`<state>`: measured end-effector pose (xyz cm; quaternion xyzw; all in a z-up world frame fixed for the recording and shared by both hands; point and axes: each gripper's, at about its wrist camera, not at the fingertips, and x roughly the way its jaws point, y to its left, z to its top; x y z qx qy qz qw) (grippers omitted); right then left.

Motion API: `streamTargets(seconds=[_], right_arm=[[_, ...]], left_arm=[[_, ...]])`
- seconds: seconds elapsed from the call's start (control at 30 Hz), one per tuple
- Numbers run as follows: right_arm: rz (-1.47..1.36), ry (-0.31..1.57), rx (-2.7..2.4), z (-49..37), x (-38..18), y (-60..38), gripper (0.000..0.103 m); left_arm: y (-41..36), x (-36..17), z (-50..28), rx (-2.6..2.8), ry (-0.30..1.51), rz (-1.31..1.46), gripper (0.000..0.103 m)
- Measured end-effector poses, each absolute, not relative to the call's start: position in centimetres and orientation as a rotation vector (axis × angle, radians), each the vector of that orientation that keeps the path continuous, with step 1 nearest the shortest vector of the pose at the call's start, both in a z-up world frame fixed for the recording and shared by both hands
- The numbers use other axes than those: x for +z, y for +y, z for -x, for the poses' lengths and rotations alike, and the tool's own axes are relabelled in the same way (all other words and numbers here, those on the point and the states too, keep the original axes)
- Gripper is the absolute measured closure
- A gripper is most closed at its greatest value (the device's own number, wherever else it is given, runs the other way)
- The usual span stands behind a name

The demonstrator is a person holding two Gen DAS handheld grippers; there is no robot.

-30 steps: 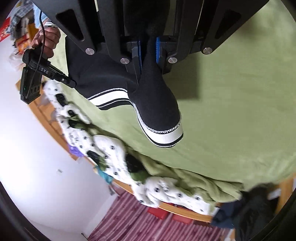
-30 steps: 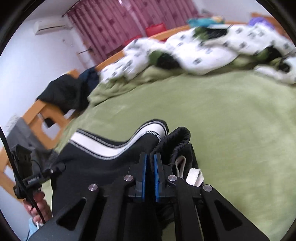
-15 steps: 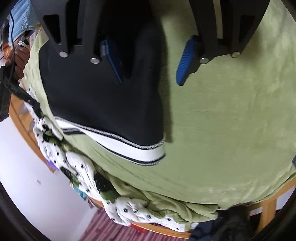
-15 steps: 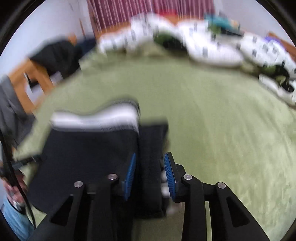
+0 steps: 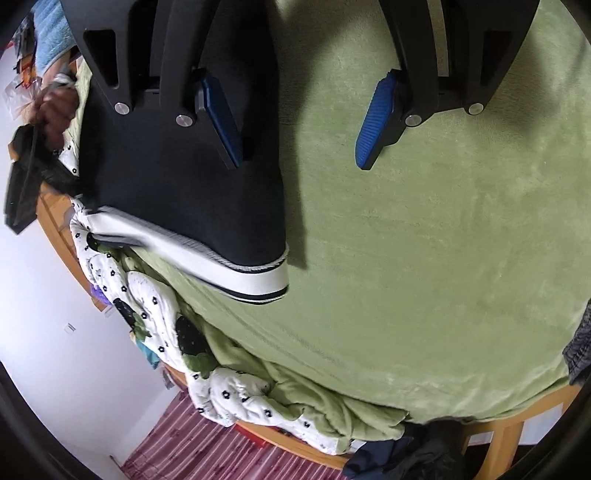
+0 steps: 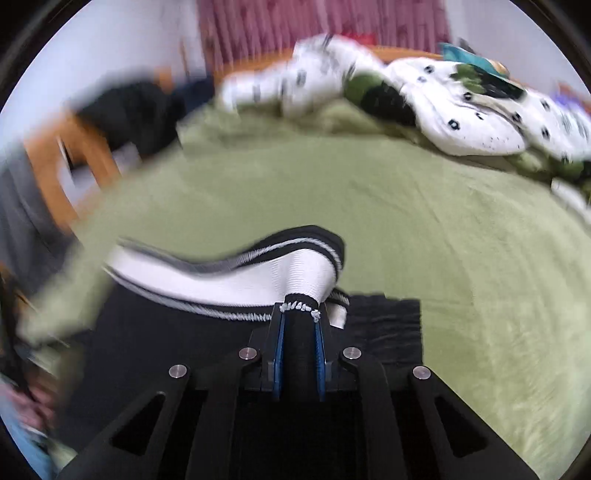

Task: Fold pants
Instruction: 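Grasp the white waistband band with both tools and lift it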

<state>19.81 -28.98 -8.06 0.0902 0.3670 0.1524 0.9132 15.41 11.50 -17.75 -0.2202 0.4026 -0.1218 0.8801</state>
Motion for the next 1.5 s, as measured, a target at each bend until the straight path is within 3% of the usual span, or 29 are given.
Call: streamTargets(seconds=[0.13,0.23,0.27,0.43,0.6,0.67,0.7,0.77,0.9,1.5], right_arm=[[-0.079,0.838,0.143,-20.4,-9.9,-30.4,0.089],[-0.107,0.84,0.079,-21.2,-12.3,-30.9,0.079],[-0.107,0.839,0.08,-21.2,-12.0,-30.7,0.075],[-0.06,0.701,0.131,-18.8,-7.8,-29.7,0.073],[-0.049,0.649,0.247,-20.8,-7.2,-27.2,0.073],[0.005,0.742,0.22,-23.2,-9.7,-26.4,0.076],[0.029,0.786,0.187,-24.4,-11.5,-26.4,0.082],[0.041,0.782,0.167,-25.3,-13.5,-27.1,0.083],[-0.02,0.795,0.194,-26.1,-13.6,-27.8,0.083],[-0.009,0.775,0.187,-25.7,-13.6,-27.6,0.083]], left_arm=[[10.7,-17.1,-15.3,-0.303,0.811,0.445,0.042],[10.0,-16.9,-15.4,-0.311,0.813,0.43,0.042],[9.8,-16.5,-15.2,-0.315,0.802,0.409,0.042],[7.3,-12.5,-15.1,-0.327,0.691,0.281,0.042],[2.0,-10.2,-20.0,-0.391,0.708,0.175,0.042],[-0.1,-11.2,-22.8,-0.345,0.735,0.112,0.042],[-0.7,-12.0,-23.7,-0.314,0.757,0.089,0.042],[-1.9,-14.3,-25.8,-0.232,0.799,0.001,0.041],[-3.3,-15.7,-25.7,-0.186,0.741,-0.09,0.038],[-2.6,-16.0,-25.6,-0.211,0.712,-0.04,0.036]])
